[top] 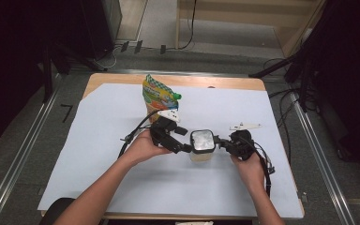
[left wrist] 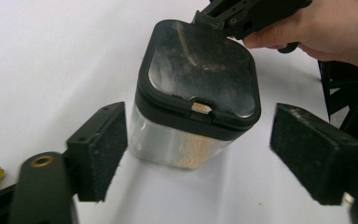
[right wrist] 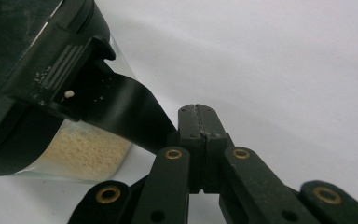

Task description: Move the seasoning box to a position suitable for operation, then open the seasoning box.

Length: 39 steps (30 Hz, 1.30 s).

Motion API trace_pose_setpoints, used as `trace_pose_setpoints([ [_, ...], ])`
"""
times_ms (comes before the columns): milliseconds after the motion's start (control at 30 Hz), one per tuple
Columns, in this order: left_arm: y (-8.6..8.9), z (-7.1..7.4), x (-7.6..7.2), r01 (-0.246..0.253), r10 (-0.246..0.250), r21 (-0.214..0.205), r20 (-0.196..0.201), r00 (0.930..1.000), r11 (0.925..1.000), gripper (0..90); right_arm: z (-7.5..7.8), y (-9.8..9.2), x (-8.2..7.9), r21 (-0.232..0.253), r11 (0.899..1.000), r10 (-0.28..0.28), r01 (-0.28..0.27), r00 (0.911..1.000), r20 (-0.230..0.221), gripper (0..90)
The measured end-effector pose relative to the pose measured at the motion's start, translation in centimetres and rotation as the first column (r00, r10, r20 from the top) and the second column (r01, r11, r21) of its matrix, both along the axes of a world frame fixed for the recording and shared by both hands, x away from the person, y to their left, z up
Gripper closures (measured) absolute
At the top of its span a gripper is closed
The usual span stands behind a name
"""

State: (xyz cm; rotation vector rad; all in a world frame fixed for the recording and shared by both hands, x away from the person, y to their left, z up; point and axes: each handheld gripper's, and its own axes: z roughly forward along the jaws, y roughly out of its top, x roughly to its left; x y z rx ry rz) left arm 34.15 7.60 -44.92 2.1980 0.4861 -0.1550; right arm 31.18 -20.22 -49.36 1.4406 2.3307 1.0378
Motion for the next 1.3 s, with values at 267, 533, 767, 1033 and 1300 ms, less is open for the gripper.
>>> trace_pose_setpoints([
  [267, -0.1, -1.0, -0.2, 0.028, -0.028, 0.019, 0.012, 0.9995, 0.9994, 13.4, 0.0, 1.0, -0.1, 0.001, 1.0, 0.021, -0.021, 0.9997, 0.009, 90.0],
  [533, -0.6, -1.6, -0.6, 0.046, -0.053, 0.075, 0.097, 0.9939, 0.9961, 14.2, 0.0, 1.9, -0.3, 0.006, 0.999, 0.043, -0.044, 0.999, 0.014, 90.0],
  [767, -1.0, -1.7, -0.8, 0.039, -0.051, 0.082, 0.142, 0.9886, 0.9958, 14.4, 0.0, 2.1, -0.3, 0.001, 0.999, 0.045, -0.045, 0.9988, 0.021, 90.0],
  [1033, -0.8, -1.5, -0.8, 0.031, -0.038, 0.058, 0.126, 0.9913, 0.9978, 14.5, 0.1, 2.2, -0.4, 0.014, 0.999, 0.044, -0.044, 0.9988, 0.022, 90.0],
  [1300, -0.9, -0.9, -1.2, 0.038, -0.044, 0.043, 0.16, 0.9862, 0.9983, 15.5, 0.1, 2.3, -0.4, 0.009, 0.999, 0.045, -0.045, 0.9988, 0.02, 90.0],
])
